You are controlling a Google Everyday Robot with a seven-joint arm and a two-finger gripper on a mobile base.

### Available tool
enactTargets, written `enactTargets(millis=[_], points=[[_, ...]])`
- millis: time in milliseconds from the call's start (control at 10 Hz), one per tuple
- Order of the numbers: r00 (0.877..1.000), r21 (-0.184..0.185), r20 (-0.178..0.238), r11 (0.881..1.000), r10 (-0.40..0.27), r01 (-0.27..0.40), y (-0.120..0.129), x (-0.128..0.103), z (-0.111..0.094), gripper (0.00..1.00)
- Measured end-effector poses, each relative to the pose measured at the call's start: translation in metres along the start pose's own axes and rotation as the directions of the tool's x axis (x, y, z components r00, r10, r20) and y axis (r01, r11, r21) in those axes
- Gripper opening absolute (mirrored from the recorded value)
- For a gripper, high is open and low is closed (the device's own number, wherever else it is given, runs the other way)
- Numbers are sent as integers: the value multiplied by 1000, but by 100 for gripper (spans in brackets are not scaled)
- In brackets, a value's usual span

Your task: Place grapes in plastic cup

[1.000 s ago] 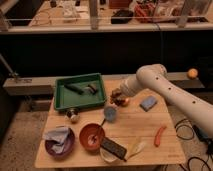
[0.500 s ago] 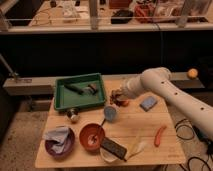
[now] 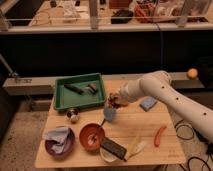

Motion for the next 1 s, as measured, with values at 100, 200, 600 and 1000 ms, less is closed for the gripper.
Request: enactTargets(millis=[100, 200, 600, 1000], points=[[1000, -4, -4, 1000, -16, 16, 0, -3, 1, 0], [999, -9, -6, 999, -39, 39, -1, -8, 4, 0], [991, -20, 24, 991, -132, 132, -4, -22, 8, 0], [981, -50, 84, 983, -175, 179, -6, -30, 15, 1]])
